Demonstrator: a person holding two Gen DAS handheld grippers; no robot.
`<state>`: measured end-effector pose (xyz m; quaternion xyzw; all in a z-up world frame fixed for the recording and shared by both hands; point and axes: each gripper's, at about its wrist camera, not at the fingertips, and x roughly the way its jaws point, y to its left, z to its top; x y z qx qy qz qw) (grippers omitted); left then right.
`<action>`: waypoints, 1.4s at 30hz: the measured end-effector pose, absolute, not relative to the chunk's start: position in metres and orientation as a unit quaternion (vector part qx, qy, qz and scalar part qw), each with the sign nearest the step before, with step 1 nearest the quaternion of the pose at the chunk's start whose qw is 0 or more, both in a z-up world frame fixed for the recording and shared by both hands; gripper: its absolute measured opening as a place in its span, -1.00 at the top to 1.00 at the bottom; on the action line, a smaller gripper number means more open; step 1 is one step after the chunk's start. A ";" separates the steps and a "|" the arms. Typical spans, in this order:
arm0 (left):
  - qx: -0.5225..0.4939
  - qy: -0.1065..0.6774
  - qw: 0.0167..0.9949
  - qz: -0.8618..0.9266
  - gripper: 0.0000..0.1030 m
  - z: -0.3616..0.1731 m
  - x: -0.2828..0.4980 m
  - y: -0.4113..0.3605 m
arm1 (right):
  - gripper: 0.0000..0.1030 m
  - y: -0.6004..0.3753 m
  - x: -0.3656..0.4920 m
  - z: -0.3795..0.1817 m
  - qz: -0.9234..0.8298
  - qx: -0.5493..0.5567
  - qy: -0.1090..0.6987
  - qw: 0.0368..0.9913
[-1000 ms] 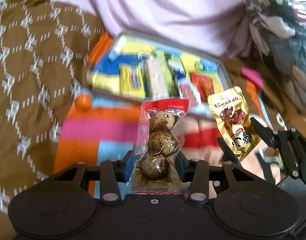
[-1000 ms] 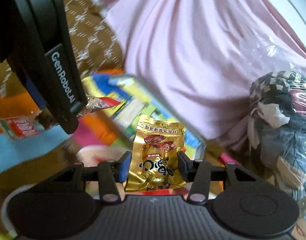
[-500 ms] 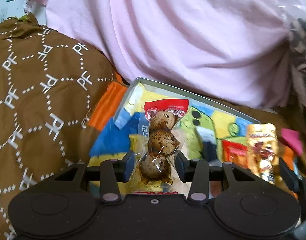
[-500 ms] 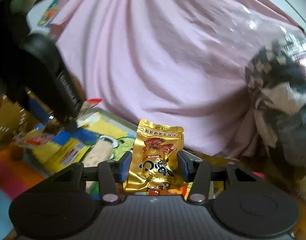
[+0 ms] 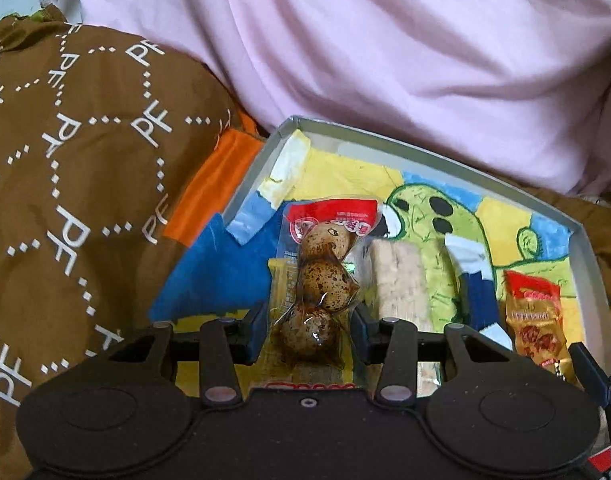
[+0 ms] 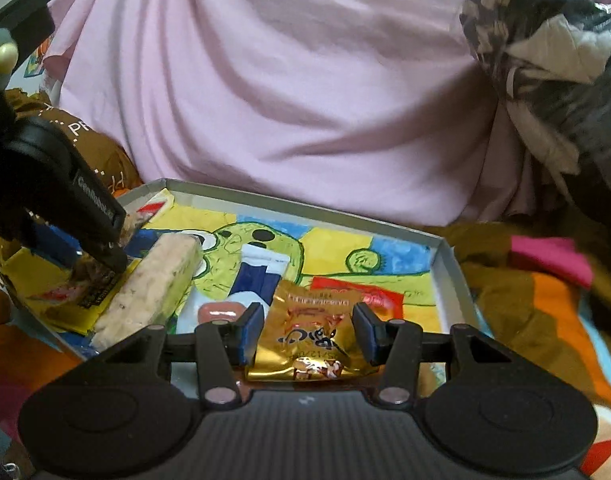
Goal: Organize snacks
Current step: 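Carry the quail-egg pack and gold packet over the metal tray and lower them, then open both tools and lift them away from the tray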
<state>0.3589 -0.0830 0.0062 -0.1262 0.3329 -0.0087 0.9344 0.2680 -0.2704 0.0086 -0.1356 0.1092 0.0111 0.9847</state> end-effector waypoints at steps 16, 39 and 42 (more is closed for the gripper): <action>-0.071 0.315 0.946 0.039 -0.58 -0.001 0.351 -0.106 | -0.28 -0.273 0.272 0.005 0.017 -0.115 0.115 0.987; -0.090 0.263 0.958 0.067 -0.98 0.023 0.315 -0.092 | -0.96 -0.271 0.250 0.031 -0.003 -0.099 0.079 0.992; -0.092 0.264 0.958 0.071 -0.98 0.027 0.303 -0.088 | -0.97 -0.269 0.244 0.036 -0.005 -0.095 0.081 0.992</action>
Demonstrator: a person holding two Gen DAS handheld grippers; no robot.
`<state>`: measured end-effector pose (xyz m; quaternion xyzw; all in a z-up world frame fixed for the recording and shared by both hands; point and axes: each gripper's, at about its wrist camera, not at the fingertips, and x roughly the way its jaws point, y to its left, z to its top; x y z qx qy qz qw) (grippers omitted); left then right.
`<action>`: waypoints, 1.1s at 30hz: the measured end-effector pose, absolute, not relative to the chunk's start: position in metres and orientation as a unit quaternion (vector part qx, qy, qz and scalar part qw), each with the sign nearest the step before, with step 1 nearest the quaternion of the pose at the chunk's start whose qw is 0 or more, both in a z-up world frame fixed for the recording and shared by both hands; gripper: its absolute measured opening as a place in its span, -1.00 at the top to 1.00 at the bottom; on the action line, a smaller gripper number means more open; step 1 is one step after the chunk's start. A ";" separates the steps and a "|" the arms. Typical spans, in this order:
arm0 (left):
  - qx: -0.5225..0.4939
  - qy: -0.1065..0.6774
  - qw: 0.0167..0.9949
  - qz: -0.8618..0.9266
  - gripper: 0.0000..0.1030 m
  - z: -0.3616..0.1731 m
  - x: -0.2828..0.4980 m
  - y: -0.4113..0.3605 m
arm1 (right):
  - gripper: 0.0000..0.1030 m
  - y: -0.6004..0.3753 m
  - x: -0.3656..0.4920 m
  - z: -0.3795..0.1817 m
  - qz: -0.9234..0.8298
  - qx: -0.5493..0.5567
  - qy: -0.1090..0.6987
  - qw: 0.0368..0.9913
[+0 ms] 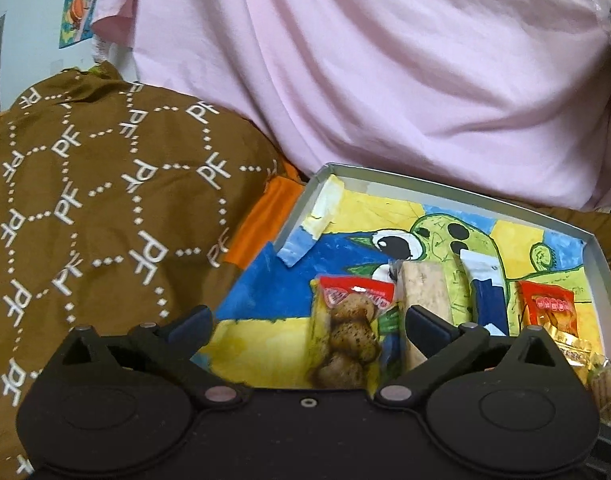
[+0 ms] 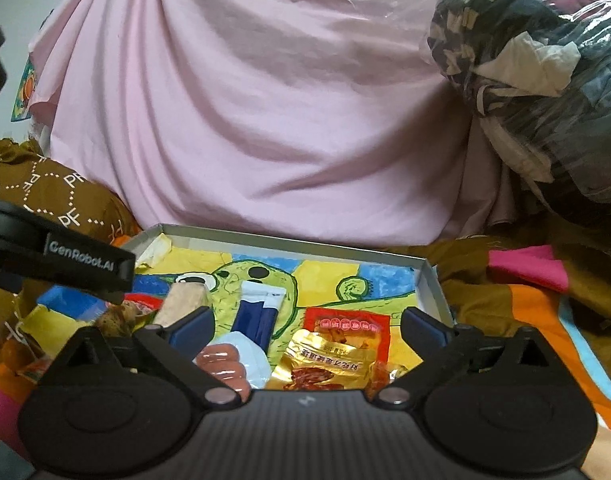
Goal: Organize snacks
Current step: 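Open both tools and lift them away from the tray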
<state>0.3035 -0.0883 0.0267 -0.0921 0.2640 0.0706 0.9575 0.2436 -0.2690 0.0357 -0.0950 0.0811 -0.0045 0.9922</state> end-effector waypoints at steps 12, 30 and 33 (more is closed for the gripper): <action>-0.123 0.246 0.958 0.084 -0.98 0.050 0.239 -0.058 | -1.00 -0.254 0.192 0.071 0.000 -0.067 0.082 0.994; -0.084 0.260 0.958 0.083 -0.98 0.041 0.125 -0.004 | -1.00 -0.224 0.088 0.078 0.040 -0.044 0.133 0.989; -0.088 0.268 0.956 0.083 -0.98 0.034 0.112 0.005 | -1.00 -0.220 0.077 0.073 0.045 -0.056 0.149 0.986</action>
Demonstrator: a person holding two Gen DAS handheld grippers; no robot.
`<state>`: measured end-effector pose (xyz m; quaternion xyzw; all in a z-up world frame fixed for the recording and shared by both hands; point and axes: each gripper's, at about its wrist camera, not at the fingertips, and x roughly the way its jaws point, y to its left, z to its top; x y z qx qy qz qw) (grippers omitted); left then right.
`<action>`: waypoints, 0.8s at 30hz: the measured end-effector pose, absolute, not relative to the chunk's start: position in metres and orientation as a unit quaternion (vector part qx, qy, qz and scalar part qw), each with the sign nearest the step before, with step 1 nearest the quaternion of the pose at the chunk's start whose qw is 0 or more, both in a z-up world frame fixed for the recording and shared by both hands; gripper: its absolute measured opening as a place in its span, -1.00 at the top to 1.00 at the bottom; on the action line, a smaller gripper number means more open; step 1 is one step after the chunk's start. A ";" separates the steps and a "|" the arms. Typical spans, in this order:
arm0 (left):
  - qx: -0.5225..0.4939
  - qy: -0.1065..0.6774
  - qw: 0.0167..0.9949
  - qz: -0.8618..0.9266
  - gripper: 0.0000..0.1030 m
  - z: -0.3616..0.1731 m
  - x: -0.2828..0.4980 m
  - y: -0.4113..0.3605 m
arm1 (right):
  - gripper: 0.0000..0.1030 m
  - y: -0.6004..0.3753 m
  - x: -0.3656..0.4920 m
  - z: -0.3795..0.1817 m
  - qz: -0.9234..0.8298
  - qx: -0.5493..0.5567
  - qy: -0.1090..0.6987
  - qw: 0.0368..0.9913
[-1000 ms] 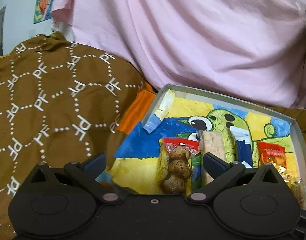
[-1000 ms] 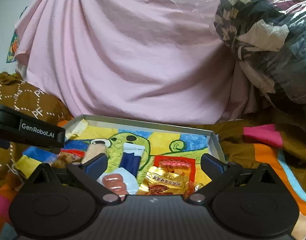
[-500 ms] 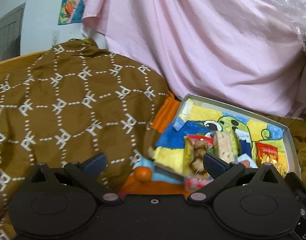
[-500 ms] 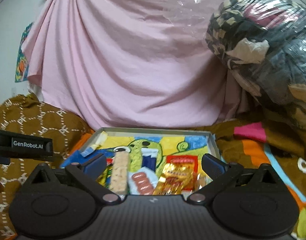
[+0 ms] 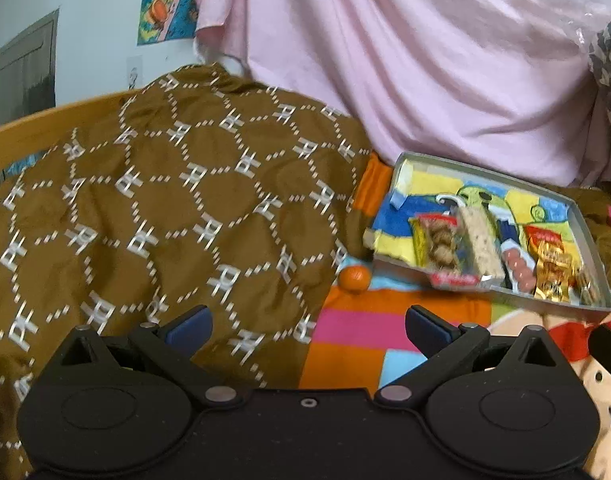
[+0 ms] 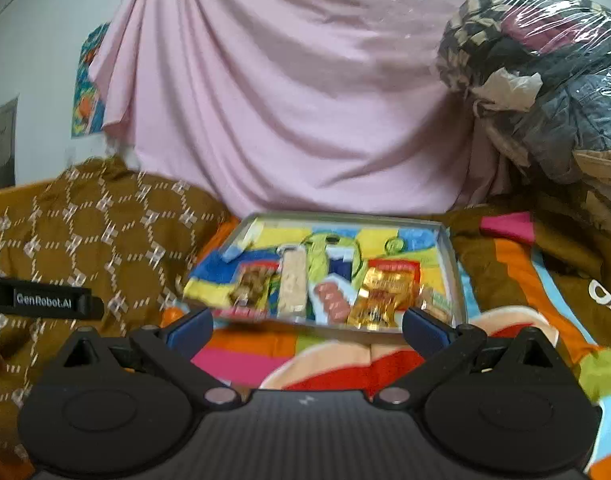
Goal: Organize snacks
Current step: 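Open both tools and lift them away from the tray, then move both tools toward the mandarin and the dark meat-snack packet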
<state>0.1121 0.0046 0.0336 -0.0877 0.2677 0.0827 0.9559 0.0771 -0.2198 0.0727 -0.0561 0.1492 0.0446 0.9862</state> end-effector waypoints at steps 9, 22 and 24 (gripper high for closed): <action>-0.063 0.294 0.950 0.079 -0.98 0.009 0.088 0.013 | -1.00 -0.212 0.045 0.045 0.050 -0.067 0.209 0.974; -0.031 0.324 0.943 0.069 -0.98 -0.013 0.084 0.012 | -1.00 -0.193 0.041 0.018 0.069 -0.111 0.252 0.959; -0.021 0.330 0.941 0.067 -0.98 -0.016 0.088 0.011 | -1.00 -0.192 0.042 0.016 0.071 -0.111 0.255 0.958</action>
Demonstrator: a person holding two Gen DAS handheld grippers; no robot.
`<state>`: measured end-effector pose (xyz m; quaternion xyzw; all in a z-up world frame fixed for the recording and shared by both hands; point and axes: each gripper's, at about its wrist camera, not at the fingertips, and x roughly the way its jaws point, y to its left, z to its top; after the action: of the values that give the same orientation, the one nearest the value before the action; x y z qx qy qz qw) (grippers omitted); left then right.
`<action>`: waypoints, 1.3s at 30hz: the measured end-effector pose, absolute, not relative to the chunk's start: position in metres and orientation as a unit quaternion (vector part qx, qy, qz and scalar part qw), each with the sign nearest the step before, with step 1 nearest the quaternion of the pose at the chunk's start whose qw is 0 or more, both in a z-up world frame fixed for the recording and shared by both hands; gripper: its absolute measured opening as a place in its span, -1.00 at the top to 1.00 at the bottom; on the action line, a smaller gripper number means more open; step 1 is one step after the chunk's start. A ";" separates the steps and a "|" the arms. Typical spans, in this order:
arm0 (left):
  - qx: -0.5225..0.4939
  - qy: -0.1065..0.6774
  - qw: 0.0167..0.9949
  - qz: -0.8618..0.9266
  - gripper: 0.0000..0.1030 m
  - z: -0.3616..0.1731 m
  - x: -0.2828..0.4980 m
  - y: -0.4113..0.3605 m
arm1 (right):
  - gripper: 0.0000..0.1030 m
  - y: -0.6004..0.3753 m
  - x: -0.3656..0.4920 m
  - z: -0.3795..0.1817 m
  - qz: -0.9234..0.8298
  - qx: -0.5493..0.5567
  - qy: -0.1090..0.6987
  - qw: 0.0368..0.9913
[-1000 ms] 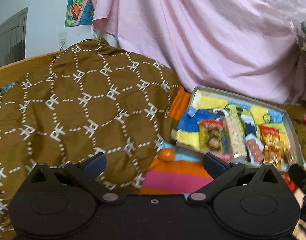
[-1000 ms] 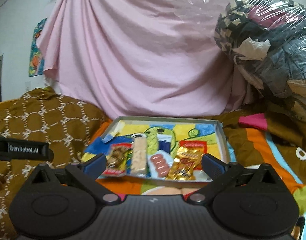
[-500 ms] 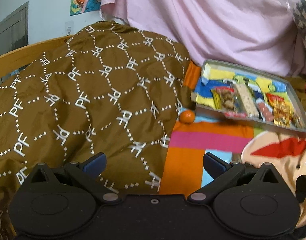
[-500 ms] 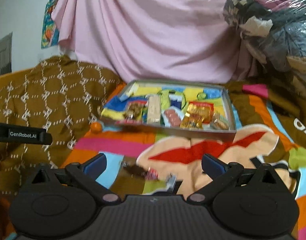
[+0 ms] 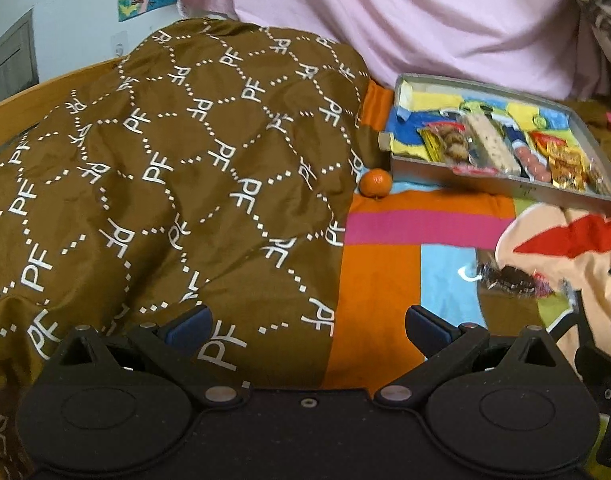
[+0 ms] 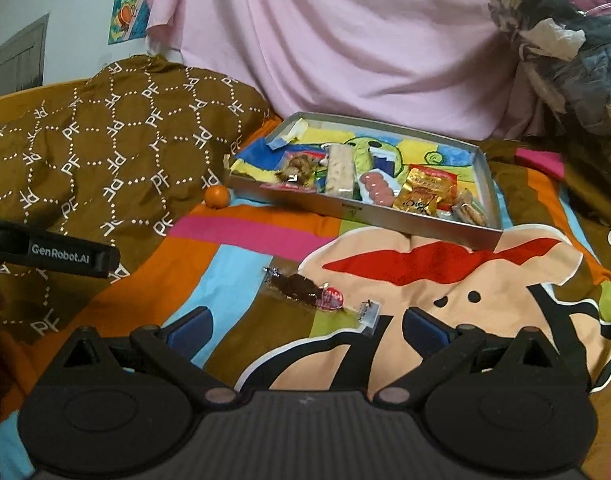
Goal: Organize snacks
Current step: 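Move both tools toward the mandarin and the dark meat-snack packet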
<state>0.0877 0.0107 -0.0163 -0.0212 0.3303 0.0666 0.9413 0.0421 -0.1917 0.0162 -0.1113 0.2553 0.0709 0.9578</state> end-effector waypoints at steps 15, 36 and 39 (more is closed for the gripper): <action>0.002 0.339 0.940 0.034 -0.98 -0.031 0.112 0.009 | -1.00 -0.198 0.062 0.006 0.066 -0.101 0.280 0.952; 0.072 0.311 0.946 -0.051 -0.98 -0.017 0.185 0.009 | -1.00 -0.218 0.128 -0.005 0.123 -0.135 0.292 0.939; 0.085 0.296 0.948 -0.078 -0.98 -0.015 0.203 0.010 | -1.00 -0.223 0.140 -0.008 0.140 -0.126 0.293 0.937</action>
<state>0.2029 0.0097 -0.0147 0.0849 0.2956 -0.0780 0.9483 0.1397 -0.2227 -0.0077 -0.1260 0.2932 0.1399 0.9373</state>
